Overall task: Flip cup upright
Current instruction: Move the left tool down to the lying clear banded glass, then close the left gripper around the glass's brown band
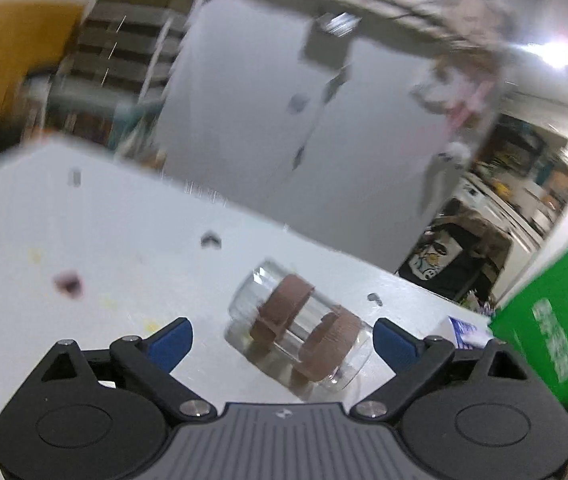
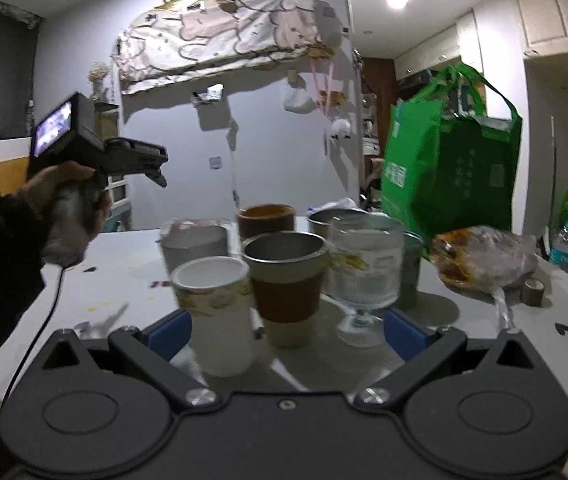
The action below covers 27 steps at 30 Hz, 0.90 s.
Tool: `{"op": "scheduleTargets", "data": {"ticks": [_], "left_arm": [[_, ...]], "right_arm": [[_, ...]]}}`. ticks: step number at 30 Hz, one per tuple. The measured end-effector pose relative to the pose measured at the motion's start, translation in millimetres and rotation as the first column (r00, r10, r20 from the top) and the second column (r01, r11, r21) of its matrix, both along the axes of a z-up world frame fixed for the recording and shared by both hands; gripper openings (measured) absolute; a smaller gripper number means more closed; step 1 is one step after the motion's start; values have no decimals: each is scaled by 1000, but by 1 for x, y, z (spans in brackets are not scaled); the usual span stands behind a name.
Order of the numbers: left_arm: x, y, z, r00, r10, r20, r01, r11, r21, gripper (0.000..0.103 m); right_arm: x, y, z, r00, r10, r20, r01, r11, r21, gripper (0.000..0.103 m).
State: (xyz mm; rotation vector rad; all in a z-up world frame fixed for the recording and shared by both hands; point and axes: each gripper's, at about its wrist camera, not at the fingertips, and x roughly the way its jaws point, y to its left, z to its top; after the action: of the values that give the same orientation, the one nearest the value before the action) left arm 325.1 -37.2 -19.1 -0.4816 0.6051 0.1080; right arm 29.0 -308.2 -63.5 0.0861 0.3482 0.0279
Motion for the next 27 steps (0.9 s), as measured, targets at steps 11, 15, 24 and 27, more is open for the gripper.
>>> {"op": "scheduleTargets", "data": {"ticks": [11, 15, 24, 27], "left_arm": [[94, 2, -49, 975, 138, -176, -183, 945, -270, 95], [114, -10, -54, 963, 133, -236, -178, 968, -178, 95], [111, 11, -62, 958, 59, -281, -144, 946, -290, 91], [104, 22, -63, 956, 34, -292, -134, 935, -327, 90]], "right_arm": [[34, -42, -16, 990, -109, -86, 111, 994, 18, 103], [43, -47, -18, 986, -127, -105, 130, 991, 18, 103], [48, -44, -19, 983, -139, -122, 142, 990, 16, 103], [45, -41, -17, 986, -126, -110, 128, 992, 17, 103]]}}
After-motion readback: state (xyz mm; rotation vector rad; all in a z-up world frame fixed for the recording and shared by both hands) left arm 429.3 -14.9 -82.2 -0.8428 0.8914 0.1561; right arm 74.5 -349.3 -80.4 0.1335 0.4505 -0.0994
